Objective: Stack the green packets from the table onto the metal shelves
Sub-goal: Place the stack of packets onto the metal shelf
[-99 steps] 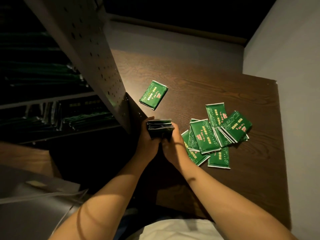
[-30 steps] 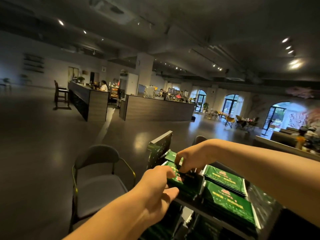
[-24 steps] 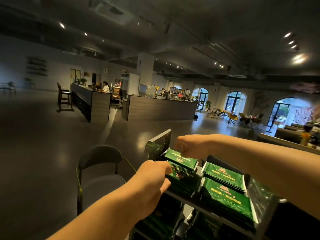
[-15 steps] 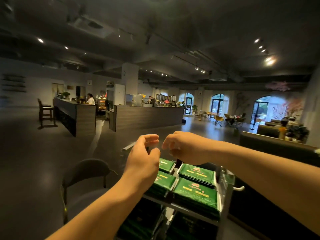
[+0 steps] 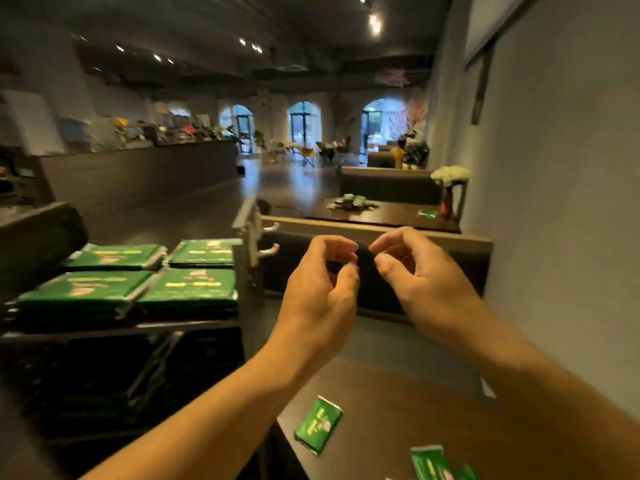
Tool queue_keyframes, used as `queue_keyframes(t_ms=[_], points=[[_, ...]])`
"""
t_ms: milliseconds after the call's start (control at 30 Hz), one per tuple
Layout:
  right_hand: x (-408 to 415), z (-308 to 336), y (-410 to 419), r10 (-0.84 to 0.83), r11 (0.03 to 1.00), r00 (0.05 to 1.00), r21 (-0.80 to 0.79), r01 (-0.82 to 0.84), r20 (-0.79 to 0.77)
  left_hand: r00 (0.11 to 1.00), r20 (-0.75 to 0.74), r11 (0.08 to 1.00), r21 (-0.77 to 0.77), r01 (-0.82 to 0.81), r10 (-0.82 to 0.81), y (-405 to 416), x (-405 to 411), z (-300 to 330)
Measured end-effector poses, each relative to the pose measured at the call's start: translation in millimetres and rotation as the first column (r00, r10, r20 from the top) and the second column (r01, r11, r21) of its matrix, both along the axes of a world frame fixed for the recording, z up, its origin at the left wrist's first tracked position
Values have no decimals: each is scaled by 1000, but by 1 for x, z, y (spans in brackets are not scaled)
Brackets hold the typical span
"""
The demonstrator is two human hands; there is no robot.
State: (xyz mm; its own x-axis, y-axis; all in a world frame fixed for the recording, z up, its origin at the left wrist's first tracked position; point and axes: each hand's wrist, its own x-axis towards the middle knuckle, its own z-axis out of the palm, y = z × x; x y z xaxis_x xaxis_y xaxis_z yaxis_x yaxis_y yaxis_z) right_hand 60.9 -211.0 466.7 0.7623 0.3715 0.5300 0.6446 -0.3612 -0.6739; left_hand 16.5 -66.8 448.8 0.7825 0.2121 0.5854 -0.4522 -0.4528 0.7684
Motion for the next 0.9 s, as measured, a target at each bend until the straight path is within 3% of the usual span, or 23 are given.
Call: queue_keyframes(t_ms=[100, 267, 567, 733, 900], points=[[5, -71, -42, -151, 988, 978, -8, 151, -145, 986, -133, 995, 16, 102, -99, -39, 25, -59], [10, -165, -79, -340, 935, 885, -11, 355, -318, 968, -223, 993, 5, 119, -115, -72, 58, -154], [8, -329, -116, -527, 832, 572, -243, 499, -629, 781, -600, 985, -90, 150, -174, -128, 63, -329], [12, -384, -135, -611, 759, 403, -361, 541, -681, 677, -729, 986, 16, 165, -101, -125, 58, -379], [23, -424, -153, -760, 613, 227, -555, 562, -609, 588, -808, 964, 135, 231, -28, -124, 61, -408]])
